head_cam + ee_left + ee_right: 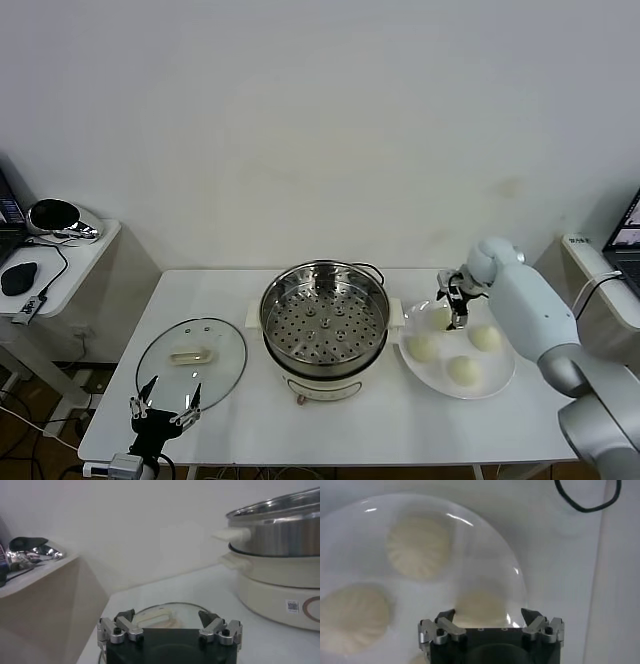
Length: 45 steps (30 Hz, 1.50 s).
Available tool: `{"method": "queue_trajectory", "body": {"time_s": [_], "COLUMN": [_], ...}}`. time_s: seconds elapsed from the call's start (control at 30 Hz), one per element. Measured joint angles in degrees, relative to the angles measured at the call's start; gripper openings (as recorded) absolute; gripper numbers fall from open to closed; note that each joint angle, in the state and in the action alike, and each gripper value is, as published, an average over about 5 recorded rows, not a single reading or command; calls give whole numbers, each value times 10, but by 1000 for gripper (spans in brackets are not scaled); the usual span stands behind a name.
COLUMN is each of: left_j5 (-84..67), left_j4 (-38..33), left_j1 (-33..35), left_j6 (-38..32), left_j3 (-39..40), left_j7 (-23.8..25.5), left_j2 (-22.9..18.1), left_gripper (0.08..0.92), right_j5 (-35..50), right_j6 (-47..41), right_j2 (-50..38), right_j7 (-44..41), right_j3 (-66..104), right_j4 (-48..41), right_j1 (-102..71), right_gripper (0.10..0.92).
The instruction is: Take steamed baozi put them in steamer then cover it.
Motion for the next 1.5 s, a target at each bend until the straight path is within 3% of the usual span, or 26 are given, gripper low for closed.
{"method": "queue_trajectory", "body": {"time_s": [0.47,0.67,0.83,1.07,1.5], "left_j5": [4,2,2,3,3], "left_j4": [1,4,4,2,0], "left_j1": [1,-3,-2,-2,-8], "left_j6": [0,0,1,1,0], "left_j3": [1,-5,-6,-4,2], "left_j7": [-1,-1,0,0,-1], "left_j2": [0,1,1,0,-1], "left_gripper": [823,823,823,823,823], "right_j5": [-10,-6,0,22,132], "right_j6": [2,-1,-5,-19,-49], "right_j2": [12,9,3,-15,-50], "right_j7": [18,18,16,1,-53], "right_j3": [11,13,14,7,-83], "right_j4": [-31,-32,-26,0,70], "right_j1": [2,1,-1,8,98], "right_gripper": [810,668,601,551,543]}}
